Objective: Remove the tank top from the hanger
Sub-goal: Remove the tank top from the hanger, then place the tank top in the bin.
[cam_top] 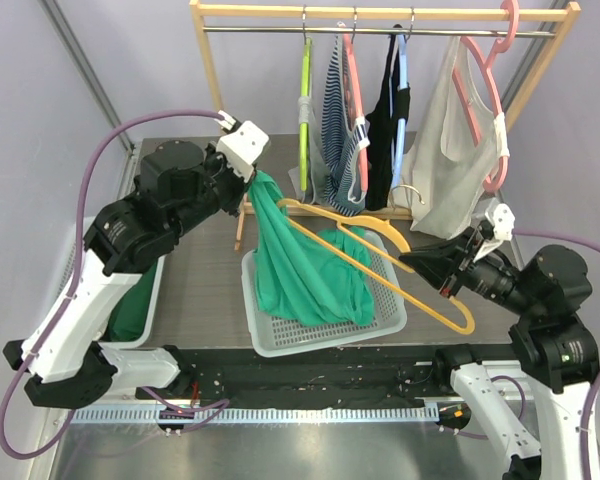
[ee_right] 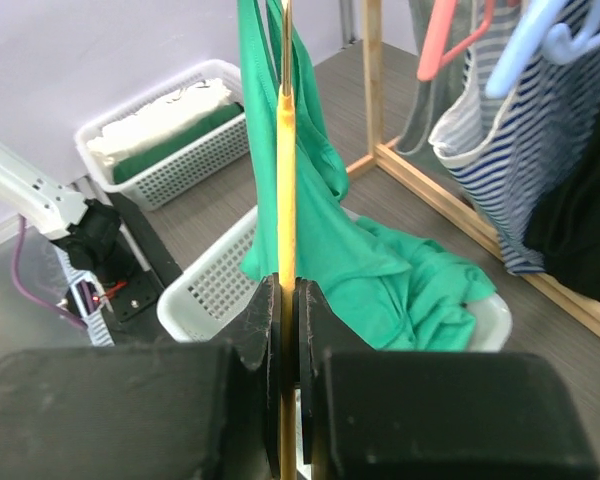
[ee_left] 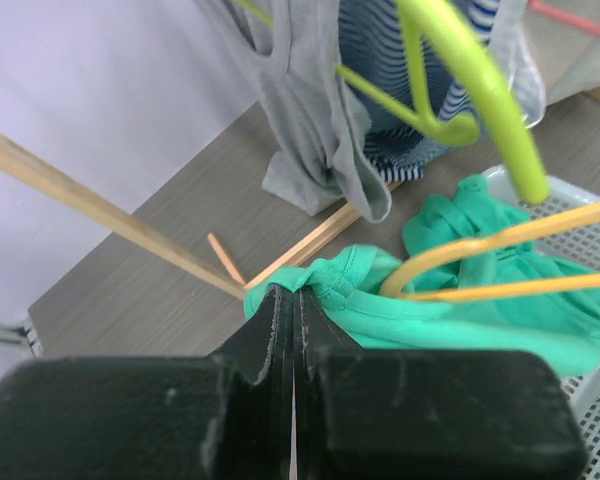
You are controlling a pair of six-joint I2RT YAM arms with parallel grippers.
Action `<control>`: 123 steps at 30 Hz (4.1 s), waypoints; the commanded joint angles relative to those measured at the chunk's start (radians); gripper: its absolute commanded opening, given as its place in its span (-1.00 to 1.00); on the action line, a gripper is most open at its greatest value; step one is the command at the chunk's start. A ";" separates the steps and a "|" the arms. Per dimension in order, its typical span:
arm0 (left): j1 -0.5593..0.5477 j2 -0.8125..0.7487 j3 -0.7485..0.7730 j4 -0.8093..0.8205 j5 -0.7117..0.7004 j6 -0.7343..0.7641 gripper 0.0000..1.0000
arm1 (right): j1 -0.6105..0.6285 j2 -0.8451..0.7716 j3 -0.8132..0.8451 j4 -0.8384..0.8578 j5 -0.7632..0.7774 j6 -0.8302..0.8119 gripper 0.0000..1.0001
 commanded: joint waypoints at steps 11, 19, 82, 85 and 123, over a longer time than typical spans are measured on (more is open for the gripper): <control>0.003 0.056 0.009 -0.014 0.387 -0.128 -1.00 | 0.002 -0.099 0.312 -0.102 0.028 -0.041 -0.98; -0.017 0.059 0.007 -0.020 0.642 -0.219 -1.00 | 0.006 -0.112 0.444 -0.076 0.138 -0.044 -0.98; -0.077 0.078 -0.398 0.154 0.415 0.197 0.99 | 0.026 -0.210 0.174 0.131 0.587 0.034 -0.98; -0.078 0.096 -0.443 0.226 0.379 0.198 1.00 | 0.028 -0.207 0.180 0.124 0.587 0.034 -0.98; -0.097 0.588 -0.379 0.489 0.101 0.215 -1.00 | 0.029 -0.184 0.200 0.069 0.532 0.043 -0.98</control>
